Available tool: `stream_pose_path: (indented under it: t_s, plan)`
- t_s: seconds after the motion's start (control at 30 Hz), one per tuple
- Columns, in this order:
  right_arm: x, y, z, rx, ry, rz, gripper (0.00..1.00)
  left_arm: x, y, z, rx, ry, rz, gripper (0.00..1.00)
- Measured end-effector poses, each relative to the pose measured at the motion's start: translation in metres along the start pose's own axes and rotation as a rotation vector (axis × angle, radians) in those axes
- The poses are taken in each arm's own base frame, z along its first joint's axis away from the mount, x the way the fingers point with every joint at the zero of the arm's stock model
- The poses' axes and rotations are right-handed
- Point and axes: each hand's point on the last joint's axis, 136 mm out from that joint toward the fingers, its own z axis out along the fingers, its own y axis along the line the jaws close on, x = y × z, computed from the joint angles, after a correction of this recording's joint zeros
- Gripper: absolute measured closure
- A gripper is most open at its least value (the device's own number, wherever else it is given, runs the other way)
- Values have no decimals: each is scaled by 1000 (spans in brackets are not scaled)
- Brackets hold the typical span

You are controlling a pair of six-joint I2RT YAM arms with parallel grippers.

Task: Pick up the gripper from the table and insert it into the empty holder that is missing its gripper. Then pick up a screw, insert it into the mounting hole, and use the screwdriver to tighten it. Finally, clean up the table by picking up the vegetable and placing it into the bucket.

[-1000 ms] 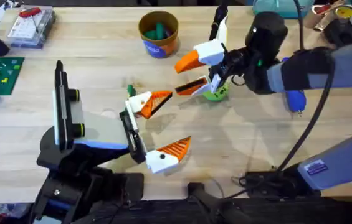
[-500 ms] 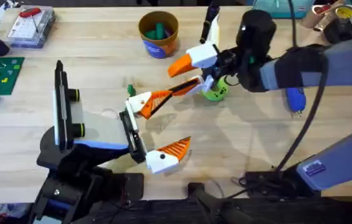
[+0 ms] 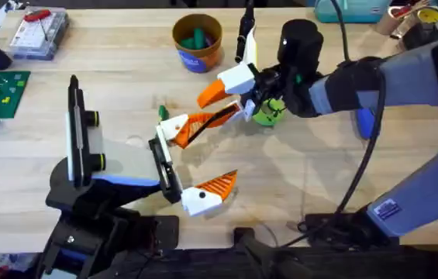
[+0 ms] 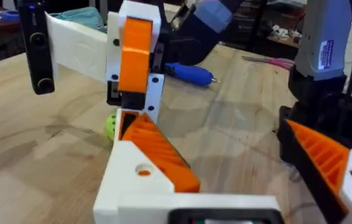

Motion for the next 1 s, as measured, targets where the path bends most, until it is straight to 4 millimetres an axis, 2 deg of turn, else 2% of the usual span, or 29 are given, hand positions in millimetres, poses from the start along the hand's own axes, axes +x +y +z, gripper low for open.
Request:
stream_pose_path:
  t_s: [0.13, 0.27, 0.43, 0.57, 0.67, 0.77, 1.0]
  plan:
    - [1, 0, 2, 0, 6, 0, 214, 0, 0, 0, 0, 0, 0, 7]
    - [1, 0, 2, -1, 6, -1, 453, 0, 0, 0, 3, 0, 0, 7]
    - [1, 0, 2, -1, 6, -1, 540, 0, 0, 0, 3, 0, 0, 7]
    - [1, 0, 2, -1, 7, -3, 746, 0, 0, 0, 3, 0, 0, 7]
    - [1, 0, 2, -1, 6, -1, 823, 0, 0, 0, 3, 0, 0, 7]
    - [1, 0, 2, -1, 6, -2, 978, 0, 0, 0, 2, 0, 0, 7]
    - [1, 0, 2, 0, 6, -1, 987, 0, 0, 0, 3, 0, 0, 7]
